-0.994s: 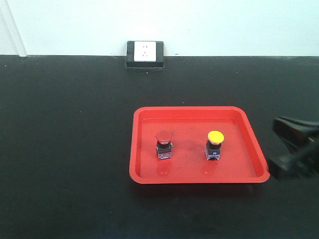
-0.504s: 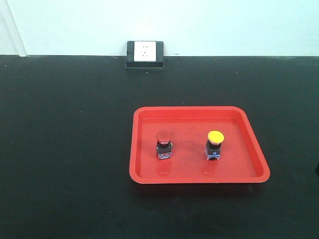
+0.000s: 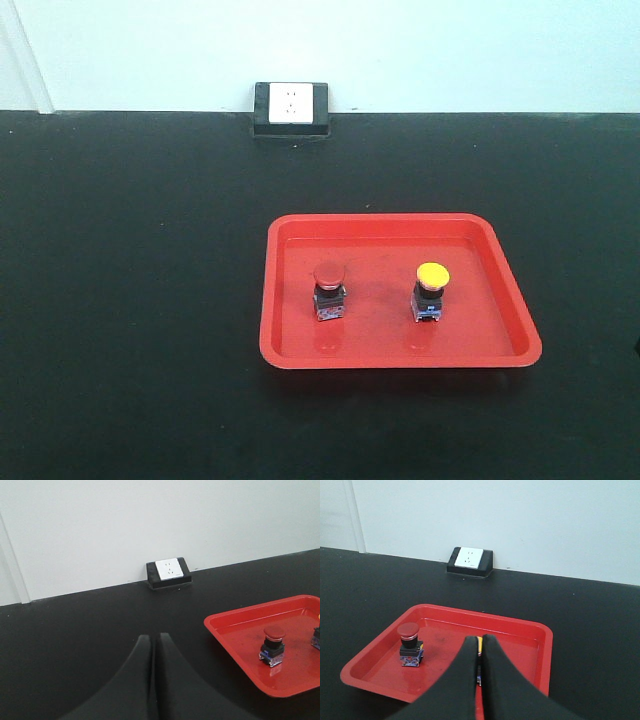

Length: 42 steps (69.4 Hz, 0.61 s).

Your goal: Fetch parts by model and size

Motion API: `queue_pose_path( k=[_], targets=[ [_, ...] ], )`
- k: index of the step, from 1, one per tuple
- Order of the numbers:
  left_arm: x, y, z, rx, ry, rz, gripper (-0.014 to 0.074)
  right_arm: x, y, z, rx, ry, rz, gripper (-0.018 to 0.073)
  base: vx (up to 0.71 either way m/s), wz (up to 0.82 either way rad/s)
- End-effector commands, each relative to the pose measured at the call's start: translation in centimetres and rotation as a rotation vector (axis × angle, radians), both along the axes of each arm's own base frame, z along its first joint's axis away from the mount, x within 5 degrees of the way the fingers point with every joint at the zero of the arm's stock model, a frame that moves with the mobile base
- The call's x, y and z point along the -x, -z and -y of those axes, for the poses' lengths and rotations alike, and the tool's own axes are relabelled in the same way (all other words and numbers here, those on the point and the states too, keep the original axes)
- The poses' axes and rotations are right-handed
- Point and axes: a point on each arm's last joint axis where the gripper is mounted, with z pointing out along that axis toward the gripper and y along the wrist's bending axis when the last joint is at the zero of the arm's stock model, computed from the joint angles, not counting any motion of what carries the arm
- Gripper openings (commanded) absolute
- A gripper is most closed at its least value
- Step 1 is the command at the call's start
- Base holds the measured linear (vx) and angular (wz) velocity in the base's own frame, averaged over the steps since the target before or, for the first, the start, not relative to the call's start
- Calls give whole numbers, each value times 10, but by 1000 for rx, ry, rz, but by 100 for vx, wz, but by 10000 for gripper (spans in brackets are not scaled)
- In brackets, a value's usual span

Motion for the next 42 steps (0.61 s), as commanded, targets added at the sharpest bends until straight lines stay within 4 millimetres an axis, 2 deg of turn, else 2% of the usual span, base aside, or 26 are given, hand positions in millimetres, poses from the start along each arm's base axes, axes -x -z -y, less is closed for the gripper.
queue_pose_path(
  k=[1, 42],
  targets=[
    [0, -13, 1, 24, 15, 80, -6, 0, -14, -1, -9, -12, 86, -9, 0, 0],
    [2, -14, 1, 27, 10, 87, -6, 0, -14, -1, -9, -12, 86, -9, 0, 0]
  ],
)
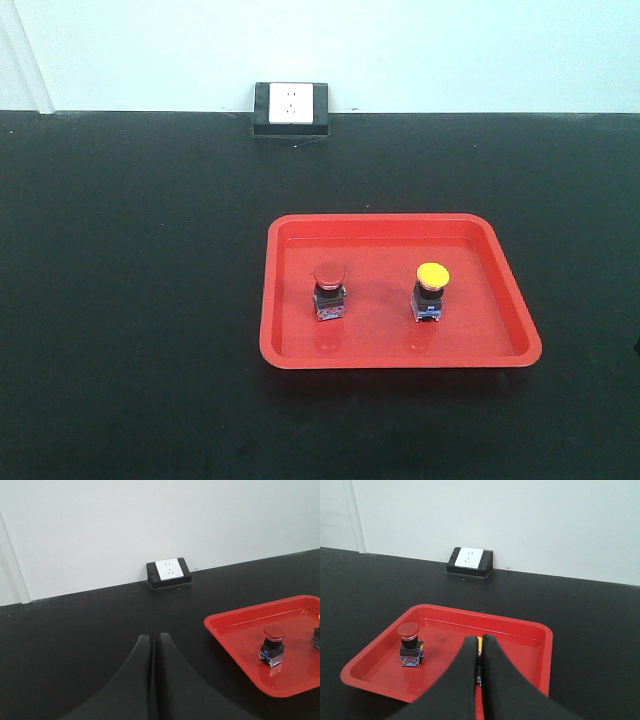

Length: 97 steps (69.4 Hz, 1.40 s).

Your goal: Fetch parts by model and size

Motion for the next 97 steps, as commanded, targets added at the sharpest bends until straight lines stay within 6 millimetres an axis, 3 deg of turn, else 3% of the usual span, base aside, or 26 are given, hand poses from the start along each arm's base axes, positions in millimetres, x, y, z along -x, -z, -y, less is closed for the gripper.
queue_pose_path(
  k=[1, 20, 32, 46, 68, 97],
  targets=[
    [2, -14, 0, 28, 8, 87, -6, 0, -14, -1, -9, -12, 86, -9, 0, 0],
    [11, -1, -2, 136, -96, 120, -6, 0, -14, -1, -9, -12, 86, -9, 0, 0],
    [16, 35, -2, 202, -157, 125, -6, 0, -14, -1, -9, -12, 86, -9, 0, 0],
    [0, 72, -3, 201, -220, 44, -6, 0, -14, -1, -10, -12, 85, -9, 0, 0],
    [-17, 121, -5, 220, -235, 121, -6, 0, -14, -1, -10, -12, 85, -9, 0, 0],
    [-17, 123, -4, 221, -236, 91, -6, 0, -14, -1, -10, -12, 85, -9, 0, 0]
  ],
)
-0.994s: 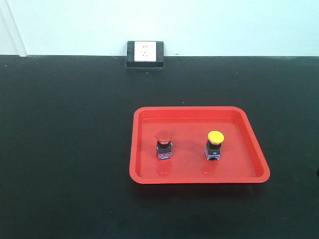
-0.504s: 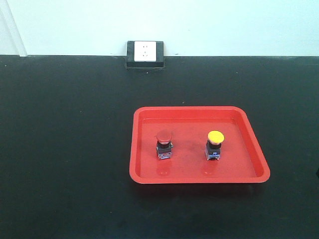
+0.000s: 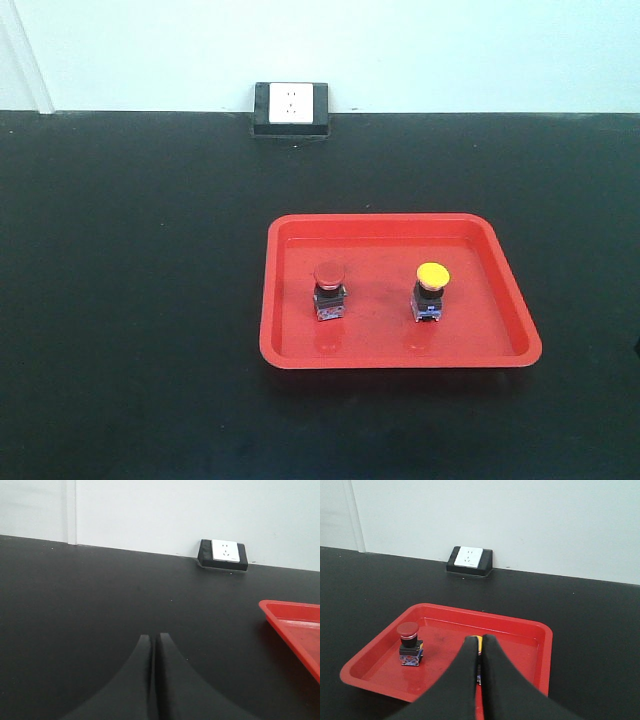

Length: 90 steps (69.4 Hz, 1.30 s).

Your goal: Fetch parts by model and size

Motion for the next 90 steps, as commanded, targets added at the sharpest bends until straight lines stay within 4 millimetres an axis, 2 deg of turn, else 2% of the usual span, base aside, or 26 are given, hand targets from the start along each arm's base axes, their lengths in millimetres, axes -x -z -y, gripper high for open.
queue_pose_path(
  k=[1, 53, 65, 82, 90],
  targets=[
    [0, -9, 0, 9, -7, 96, -6, 0, -15, -1, -11, -13, 88, -9, 0, 0],
    [0, -9, 0, 9, -7, 96, -6, 0, -15, -1, -12, -12, 87, -9, 0, 0],
    [0, -9, 0, 9, -7, 96, -6, 0, -18, -2, -3, -17, 131, -9, 0, 0],
    [0, -9, 0, 9, -7, 96, -6, -3, -15, 12, 1, 182, 111, -9, 0, 0],
    [0, -9, 0, 9, -7, 96, -6, -6, -1, 17, -21, 250, 83, -9, 0, 0]
  ],
)
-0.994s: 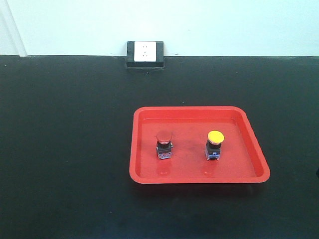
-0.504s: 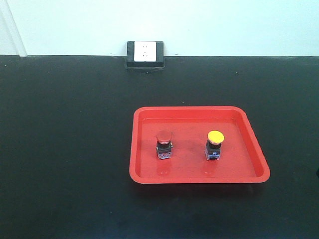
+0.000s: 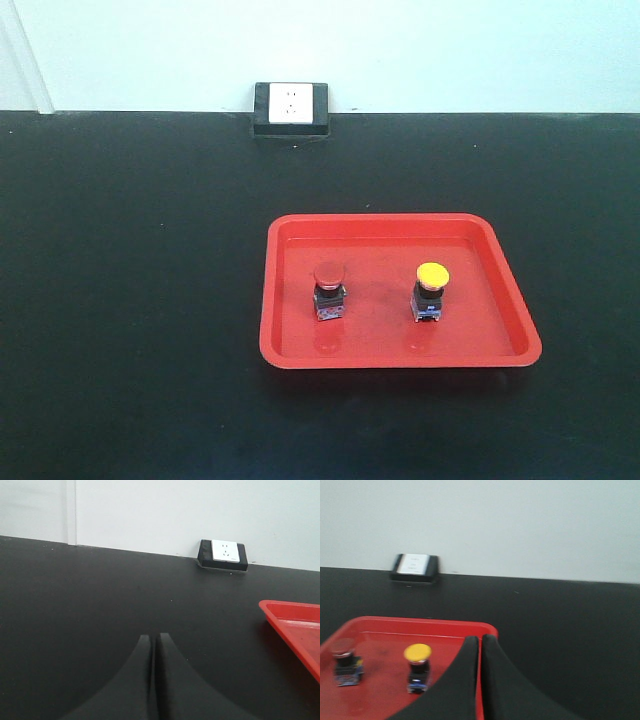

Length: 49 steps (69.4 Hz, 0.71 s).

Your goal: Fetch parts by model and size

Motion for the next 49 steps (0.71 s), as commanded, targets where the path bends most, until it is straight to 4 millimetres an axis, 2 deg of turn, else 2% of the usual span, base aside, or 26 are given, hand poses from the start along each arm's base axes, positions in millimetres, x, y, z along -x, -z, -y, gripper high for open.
queue_pose_path(
  k=[1, 18, 35, 49],
  targets=[
    [0, -9, 0, 11, -7, 96, -6, -3, -2, 2, -18, 39, 65, -9, 0, 0],
    [0, -9, 0, 11, -7, 96, -6, 4, 34, 5, -40, 80, 80, -9, 0, 0],
    [0, -9, 0, 11, -7, 96, -6, 14, 70, 6, -135, 91, 111, -9, 0, 0],
    [0, -9, 0, 11, -7, 95, -6, 17, 70, 6, -141, 91, 122, -9, 0, 0]
  ],
)
